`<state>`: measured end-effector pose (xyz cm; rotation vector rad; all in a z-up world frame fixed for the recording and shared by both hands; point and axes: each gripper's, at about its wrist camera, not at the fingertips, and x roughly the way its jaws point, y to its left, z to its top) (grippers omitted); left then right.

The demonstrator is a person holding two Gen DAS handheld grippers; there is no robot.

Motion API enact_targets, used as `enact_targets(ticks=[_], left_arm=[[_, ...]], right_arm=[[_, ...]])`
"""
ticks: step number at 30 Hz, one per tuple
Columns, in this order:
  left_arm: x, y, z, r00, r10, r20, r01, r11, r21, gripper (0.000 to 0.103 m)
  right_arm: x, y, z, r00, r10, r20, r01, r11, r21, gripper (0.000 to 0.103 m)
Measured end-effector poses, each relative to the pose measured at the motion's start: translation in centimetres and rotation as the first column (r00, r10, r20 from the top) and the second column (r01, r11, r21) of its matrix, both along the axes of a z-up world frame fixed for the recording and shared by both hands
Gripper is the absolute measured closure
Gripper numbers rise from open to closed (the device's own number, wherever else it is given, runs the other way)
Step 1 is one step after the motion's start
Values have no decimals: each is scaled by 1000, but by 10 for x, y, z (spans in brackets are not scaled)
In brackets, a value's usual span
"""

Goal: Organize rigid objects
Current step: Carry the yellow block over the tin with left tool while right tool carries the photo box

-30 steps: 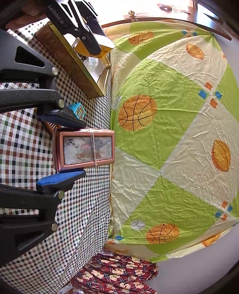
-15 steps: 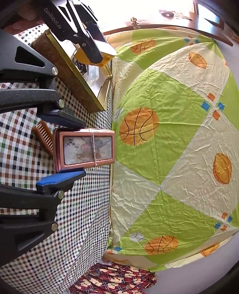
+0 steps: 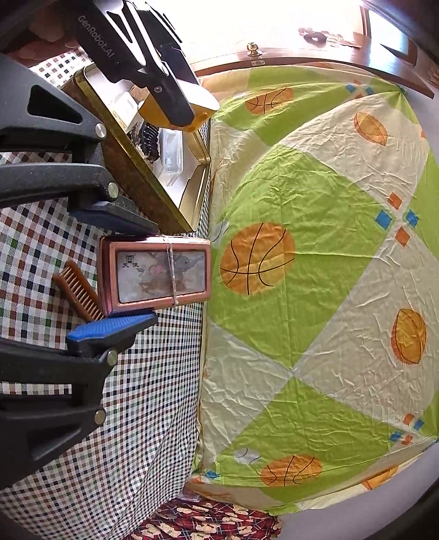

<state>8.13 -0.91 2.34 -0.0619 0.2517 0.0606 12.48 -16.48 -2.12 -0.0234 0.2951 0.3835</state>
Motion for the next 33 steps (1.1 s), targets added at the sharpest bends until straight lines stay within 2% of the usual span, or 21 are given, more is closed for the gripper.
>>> enact_targets(ticks=[21, 29, 33], left_arm=[[-6, 40, 0, 999, 39, 1, -38, 998, -51, 53], [-7, 50, -1, 999, 48, -3, -48, 997, -60, 53], [-9, 55, -1, 999, 52, -4, -52, 997, -64, 53]], right_arm=[[-4, 41, 1, 999, 53, -8, -54, 997, -54, 55], [3, 33, 0, 998, 53, -41, -53, 999, -2, 55], [2, 35, 2, 998, 50, -27, -50, 999, 2, 55]])
